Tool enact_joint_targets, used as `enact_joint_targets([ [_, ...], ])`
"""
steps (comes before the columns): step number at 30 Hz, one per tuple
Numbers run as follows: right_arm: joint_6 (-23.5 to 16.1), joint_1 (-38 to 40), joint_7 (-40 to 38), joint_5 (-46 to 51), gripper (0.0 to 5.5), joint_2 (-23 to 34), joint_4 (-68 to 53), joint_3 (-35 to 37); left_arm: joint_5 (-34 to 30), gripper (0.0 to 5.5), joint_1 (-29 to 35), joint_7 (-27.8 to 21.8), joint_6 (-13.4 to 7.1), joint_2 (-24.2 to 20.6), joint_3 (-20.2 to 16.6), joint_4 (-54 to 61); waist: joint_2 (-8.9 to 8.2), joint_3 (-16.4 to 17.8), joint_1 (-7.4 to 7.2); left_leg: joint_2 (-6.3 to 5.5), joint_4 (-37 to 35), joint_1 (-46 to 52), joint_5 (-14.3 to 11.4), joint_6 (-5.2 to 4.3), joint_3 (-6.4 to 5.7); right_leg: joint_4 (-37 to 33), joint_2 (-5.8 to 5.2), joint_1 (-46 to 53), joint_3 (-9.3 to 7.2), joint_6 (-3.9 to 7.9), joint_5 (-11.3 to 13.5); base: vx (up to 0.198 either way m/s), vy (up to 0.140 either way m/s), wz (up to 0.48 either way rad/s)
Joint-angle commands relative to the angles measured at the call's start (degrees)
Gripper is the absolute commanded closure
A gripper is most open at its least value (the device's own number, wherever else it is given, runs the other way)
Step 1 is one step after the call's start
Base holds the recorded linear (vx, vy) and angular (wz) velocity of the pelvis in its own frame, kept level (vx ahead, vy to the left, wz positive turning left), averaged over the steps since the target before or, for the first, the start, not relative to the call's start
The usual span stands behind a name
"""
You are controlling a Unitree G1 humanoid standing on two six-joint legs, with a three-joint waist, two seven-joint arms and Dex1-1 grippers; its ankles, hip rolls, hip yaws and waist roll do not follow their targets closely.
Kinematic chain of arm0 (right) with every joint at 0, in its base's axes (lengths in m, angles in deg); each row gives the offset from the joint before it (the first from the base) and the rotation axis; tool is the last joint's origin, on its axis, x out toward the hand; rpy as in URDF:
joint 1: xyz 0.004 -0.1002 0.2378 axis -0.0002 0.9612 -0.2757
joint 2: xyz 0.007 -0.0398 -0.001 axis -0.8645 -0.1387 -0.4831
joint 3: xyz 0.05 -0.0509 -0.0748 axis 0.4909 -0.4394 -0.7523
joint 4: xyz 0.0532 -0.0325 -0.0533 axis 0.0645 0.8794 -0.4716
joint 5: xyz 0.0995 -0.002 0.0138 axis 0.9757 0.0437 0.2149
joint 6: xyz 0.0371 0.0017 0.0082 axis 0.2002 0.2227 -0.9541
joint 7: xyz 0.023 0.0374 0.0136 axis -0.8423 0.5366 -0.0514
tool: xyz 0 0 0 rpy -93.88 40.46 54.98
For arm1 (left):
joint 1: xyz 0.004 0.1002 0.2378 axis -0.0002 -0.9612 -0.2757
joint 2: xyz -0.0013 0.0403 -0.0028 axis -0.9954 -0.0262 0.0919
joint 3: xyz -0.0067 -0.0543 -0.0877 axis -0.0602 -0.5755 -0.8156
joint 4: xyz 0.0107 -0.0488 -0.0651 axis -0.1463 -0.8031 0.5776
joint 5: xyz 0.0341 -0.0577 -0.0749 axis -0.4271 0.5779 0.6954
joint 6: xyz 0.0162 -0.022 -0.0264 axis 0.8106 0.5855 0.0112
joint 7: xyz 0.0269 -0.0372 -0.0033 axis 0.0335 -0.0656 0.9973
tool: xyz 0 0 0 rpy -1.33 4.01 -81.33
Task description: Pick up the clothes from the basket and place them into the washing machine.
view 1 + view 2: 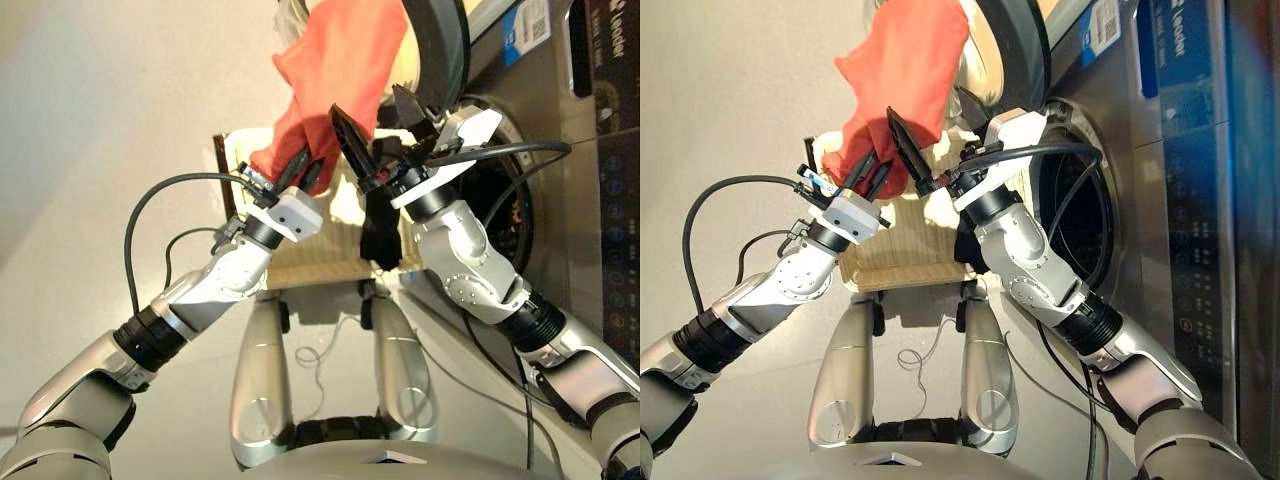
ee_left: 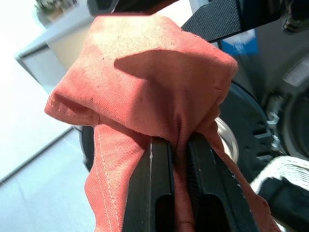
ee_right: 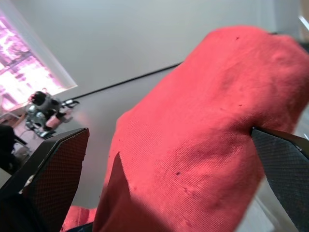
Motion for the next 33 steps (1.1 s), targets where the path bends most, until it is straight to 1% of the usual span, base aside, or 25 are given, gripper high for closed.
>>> enact_joint_targets([
  [1,-1.2,-5.1,2.1,2.9,0.00,0.6,-5.0,1.3,0.3,5.50,2.5,-0.9,-6.5,0.0,1.0,10.3,2.85,-2.0,0.44,-2.11,-5.4,4.6,2.1,-1.22,2.31,-0.7,-1.53,0.1,-1.59,2.64,3.5,0.000,0.000,0.000],
  [3,-0.6,-6.1,2.1,3.0,0.00,1.0,-4.6,0.5,1.0,5.50,2.5,-1.2,-7.0,0.0,1.4,10.4,2.83,-2.8,0.72,-2.05,-5.9,5.5,2.2,-1.27,2.29,-0.6,-1.60,0.8,-1.71,2.59,3.2,0.000,0.000,0.000],
  [6,-0.4,-8.0,1.6,3.6,0.00,1.5,-3.4,0.0,1.1,5.50,3.0,-1.0,-6.8,-0.2,2.4,10.8,2.98,-3.3,0.90,-2.19,-5.9,6.1,2.1,-1.15,2.06,-0.4,-1.66,1.2,-1.77,2.35,3.0,0.000,0.000,0.000],
  [9,-0.3,-8.5,1.1,3.9,0.00,1.3,-2.4,-0.2,1.0,5.50,3.1,-0.7,-6.6,-0.2,3.1,10.9,3.17,-3.9,1.07,-2.27,-5.8,6.3,1.9,-1.07,1.71,-0.5,-1.80,1.6,-1.89,2.23,2.8,0.000,0.000,0.000],
  [14,-0.3,-8.0,-0.3,3.6,0.00,0.6,-0.8,0.1,1.4,5.50,3.1,-0.2,-6.5,0.1,3.1,11.1,3.41,-4.8,1.18,-2.14,-5.5,6.4,1.8,-0.95,1.58,-0.5,-1.86,2.1,-1.90,2.12,2.5,0.000,0.000,0.000],
  [15,-0.2,-8.0,-0.5,3.7,1.14,0.4,-0.5,0.1,1.2,5.50,3.3,-0.1,-6.3,0.3,3.2,11.1,3.47,-4.9,1.20,-2.15,-5.4,6.4,1.7,-0.95,1.49,-0.4,-1.81,2.1,-1.80,2.10,2.4,0.000,0.000,0.000],
  [16,-0.2,-7.7,-0.8,3.7,3.08,0.2,-0.2,0.3,1.1,5.50,3.4,0.0,-6.2,0.5,3.2,11.2,3.49,-5.0,1.25,-2.16,-5.2,6.3,1.7,-0.94,1.42,-0.3,-1.80,2.2,-1.84,2.09,2.3,0.000,0.000,0.000],
  [17,-0.1,-7.4,-1.2,3.5,5.35,0.0,0.2,0.3,1.1,5.50,3.5,0.2,-6.1,0.7,3.2,11.2,3.59,-5.1,1.29,-2.13,-5.1,6.3,1.6,-0.93,1.34,-0.1,-1.88,2.1,-1.89,2.08,2.1,0.000,0.000,0.000],
  [18,-0.2,-7.3,-1.6,3.2,5.50,-0.1,0.5,0.5,1.0,5.50,3.5,0.4,-6.1,1.0,3.1,11.2,3.68,-5.2,1.30,-2.09,-5.0,6.3,1.6,-0.90,1.25,0.0,-1.90,2.1,-1.86,2.06,2.1,0.000,0.000,0.000],
  [25,0.0,-5.7,-2.4,2.5,5.50,-0.8,1.0,1.3,-0.1,5.50,5.0,1.2,-5.8,1.6,3.0,11.3,3.87,-5.5,1.32,-2.06,-4.2,5.7,1.4,-0.95,0.91,0.5,-1.93,1.9,-1.66,2.02,1.7,0.000,0.000,0.000],
  [33,-0.1,-4.5,-3.0,1.6,5.50,-0.5,1.1,1.8,-2.1,5.50,6.2,2.0,-5.5,2.2,3.4,10.7,3.68,-5.8,1.30,-1.96,-3.4,5.3,1.2,-0.98,0.68,1.0,-2.00,1.9,-1.66,1.92,1.4,0.000,0.000,0.000],
])
